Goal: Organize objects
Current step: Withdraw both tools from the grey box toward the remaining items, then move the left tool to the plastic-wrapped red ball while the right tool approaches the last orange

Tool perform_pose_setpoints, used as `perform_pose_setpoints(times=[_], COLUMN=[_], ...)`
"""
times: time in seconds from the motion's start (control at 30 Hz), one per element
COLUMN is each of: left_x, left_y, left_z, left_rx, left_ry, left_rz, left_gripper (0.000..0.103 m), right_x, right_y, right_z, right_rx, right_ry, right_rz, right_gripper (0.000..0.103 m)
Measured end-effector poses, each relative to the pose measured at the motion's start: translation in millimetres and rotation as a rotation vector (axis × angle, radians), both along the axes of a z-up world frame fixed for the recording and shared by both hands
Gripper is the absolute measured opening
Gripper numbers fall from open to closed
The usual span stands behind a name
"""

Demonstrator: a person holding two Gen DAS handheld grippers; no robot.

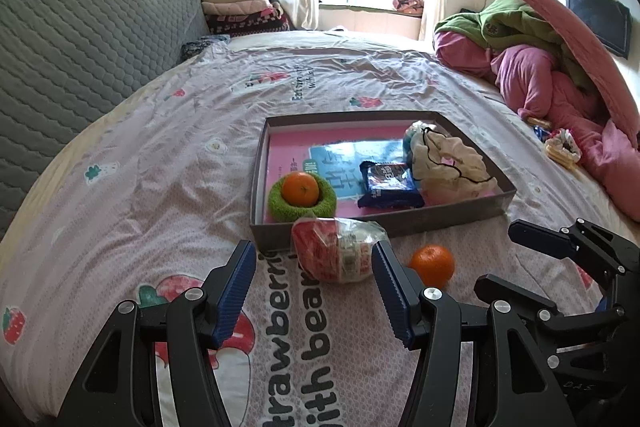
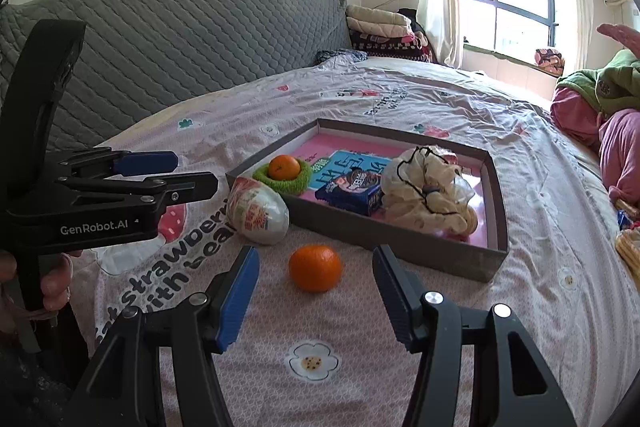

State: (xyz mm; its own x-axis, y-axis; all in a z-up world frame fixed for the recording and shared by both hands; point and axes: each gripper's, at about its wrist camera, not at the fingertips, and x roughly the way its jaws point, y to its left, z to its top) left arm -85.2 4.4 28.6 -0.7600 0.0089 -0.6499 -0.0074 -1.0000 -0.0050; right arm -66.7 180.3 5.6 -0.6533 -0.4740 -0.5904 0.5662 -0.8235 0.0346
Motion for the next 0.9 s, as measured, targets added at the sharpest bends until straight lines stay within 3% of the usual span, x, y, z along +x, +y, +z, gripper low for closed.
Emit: perform_pose_setpoints(times=[0.4, 0.9], left_x=[-4, -19], left_y=[-2, -10], left_z=[-22, -46], left_rx=[0.022, 0.095], left_ry=[-0.056, -0.068], left_rz=[-0.015, -0.086], left_gripper=[0.062, 0.062], right_x=[-2, -7], right_y=[0, -4], right_z=[-11, -23], right_rx=[0.008, 0.040], right_ry=[-0.042, -0.073], right_rz=[-0.011, -0.019], right_gripper=[0.059, 0.059])
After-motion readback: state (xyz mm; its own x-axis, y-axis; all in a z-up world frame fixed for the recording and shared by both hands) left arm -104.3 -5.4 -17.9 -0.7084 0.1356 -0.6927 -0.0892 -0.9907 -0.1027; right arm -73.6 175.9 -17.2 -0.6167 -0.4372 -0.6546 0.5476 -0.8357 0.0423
